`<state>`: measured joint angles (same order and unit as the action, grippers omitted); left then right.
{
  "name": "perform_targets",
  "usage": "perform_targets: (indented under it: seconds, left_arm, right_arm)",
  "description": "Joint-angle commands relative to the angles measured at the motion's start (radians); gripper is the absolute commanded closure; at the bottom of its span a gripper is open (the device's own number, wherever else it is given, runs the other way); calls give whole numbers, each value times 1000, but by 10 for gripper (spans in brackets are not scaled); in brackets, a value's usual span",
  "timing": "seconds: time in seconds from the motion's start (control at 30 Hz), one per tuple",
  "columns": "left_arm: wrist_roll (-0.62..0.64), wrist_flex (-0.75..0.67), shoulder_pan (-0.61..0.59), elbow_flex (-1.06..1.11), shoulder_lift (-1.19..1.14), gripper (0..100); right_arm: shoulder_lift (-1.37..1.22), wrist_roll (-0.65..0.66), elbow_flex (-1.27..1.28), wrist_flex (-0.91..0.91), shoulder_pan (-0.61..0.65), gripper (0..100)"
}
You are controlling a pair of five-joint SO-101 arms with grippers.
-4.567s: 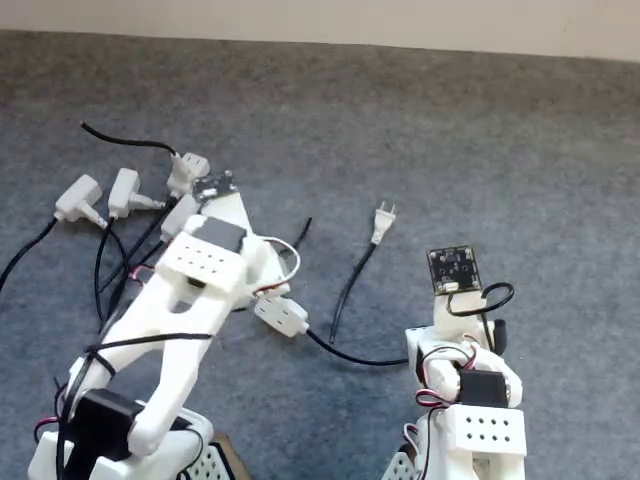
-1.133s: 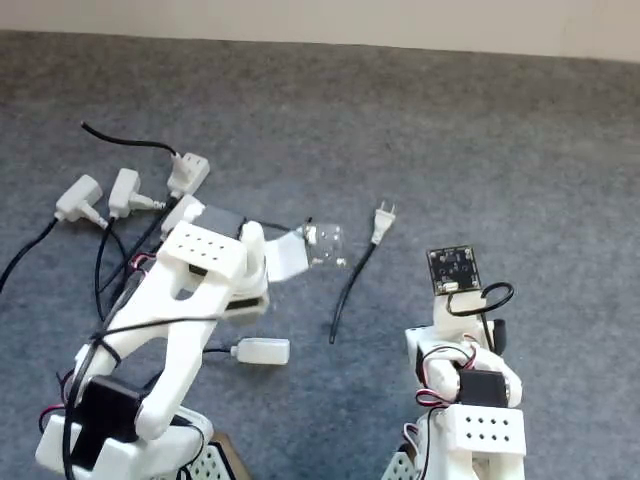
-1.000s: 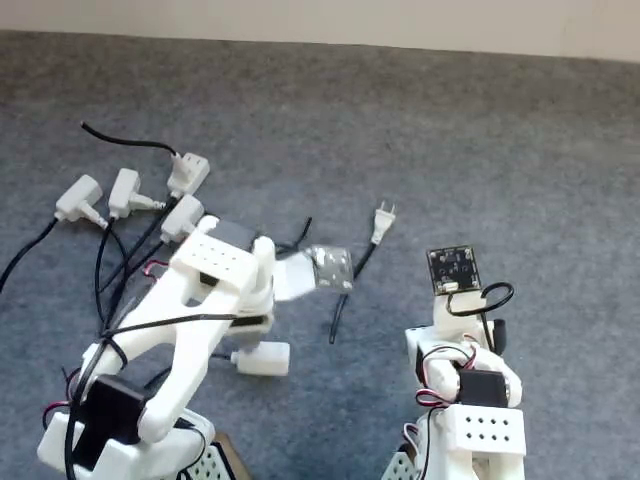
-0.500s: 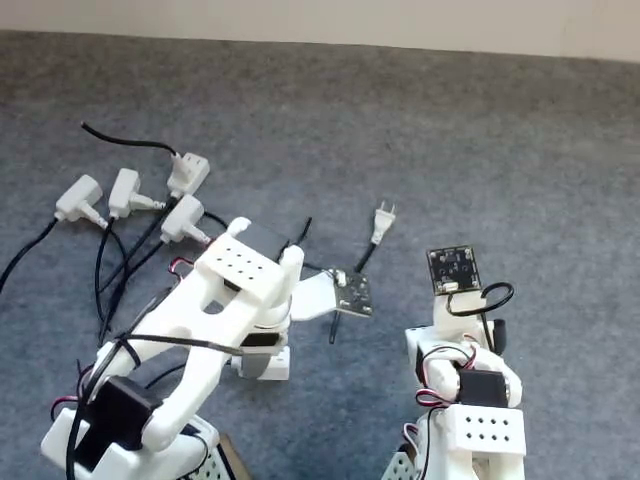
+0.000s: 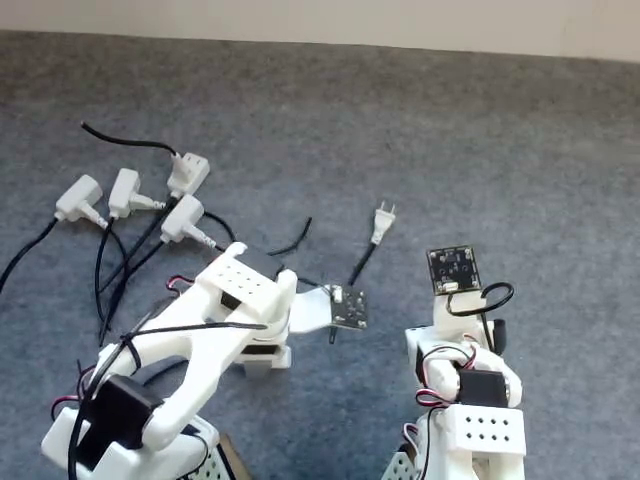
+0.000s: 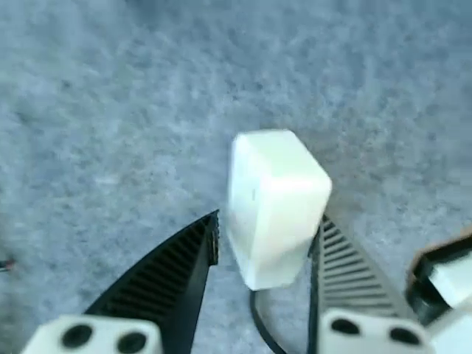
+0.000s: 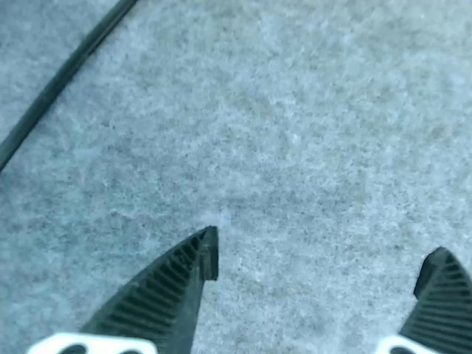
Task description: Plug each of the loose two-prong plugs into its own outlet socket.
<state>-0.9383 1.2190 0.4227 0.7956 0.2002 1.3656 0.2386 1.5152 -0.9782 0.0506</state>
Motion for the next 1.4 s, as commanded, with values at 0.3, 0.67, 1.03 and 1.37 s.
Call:
perform_targets:
  seconds: [0.3,0.67,1.03,1.37]
  left_arm:
    - [-3,-66,-16,-122,1,943]
    - [-6,104,5,-588,-435,997]
    - [17,316,22,-670,-289,829]
    - [11,385,-114,-679,-259,770]
  right_arm:
    - [8,-5,-2,19,-5,598]
    - [10,-3,-2,19,-5,598]
    - [10,-2,-2,19,-5,598]
    - [10,-3,-2,19,-5,598]
